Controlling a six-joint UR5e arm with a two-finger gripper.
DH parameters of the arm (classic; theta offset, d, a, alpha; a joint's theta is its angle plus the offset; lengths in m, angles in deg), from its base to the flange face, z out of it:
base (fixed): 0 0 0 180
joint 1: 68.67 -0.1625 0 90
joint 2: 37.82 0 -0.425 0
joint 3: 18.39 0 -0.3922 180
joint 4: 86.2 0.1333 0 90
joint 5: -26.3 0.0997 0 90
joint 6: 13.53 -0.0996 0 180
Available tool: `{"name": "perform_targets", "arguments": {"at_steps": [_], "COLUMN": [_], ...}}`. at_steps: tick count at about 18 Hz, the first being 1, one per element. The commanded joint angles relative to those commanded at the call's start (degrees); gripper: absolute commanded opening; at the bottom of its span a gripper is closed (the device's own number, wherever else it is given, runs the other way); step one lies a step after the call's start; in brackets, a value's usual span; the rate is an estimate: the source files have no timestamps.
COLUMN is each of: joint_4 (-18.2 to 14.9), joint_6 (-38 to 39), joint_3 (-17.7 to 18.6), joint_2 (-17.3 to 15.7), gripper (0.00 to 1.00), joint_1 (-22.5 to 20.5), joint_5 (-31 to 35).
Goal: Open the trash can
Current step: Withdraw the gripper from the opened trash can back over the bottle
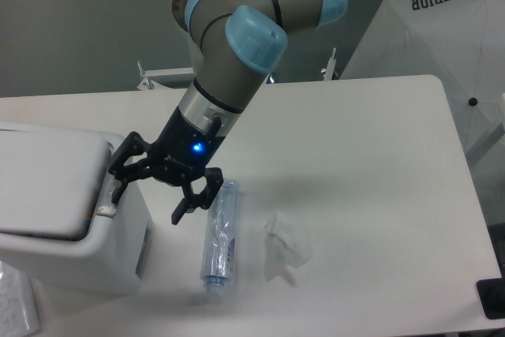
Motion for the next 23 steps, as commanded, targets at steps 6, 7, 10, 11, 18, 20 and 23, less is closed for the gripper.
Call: {"name": "perform_targets", "arguments": {"at_steps": [6,7,10,11,18,20,23], "joint_4": [0.0,0.0,-0.09,0.0,0.35,0.35,0.44], "joint_6": [-0.09,-0.52,-1.58,-1.58,-14.91,-21.41,-34.58], "joint_3": [-2.01,-2.8,-4.83,-5.27,-4.84,-2.91,-0.7], "joint_2": [-0.35,-0.26,-0.26,-0.26,0.7,1.58,1.67], "gripper": [1.0,1.0,1.0,1.0,1.0,1.0,1.0], "joint_1": [-0.09,-0.44,-2.71,-3.94,-11.32,-13.96,-15.99], "joint_5": [0.0,0.0,0.0,0.0,0.61,1.93,9.28]}}
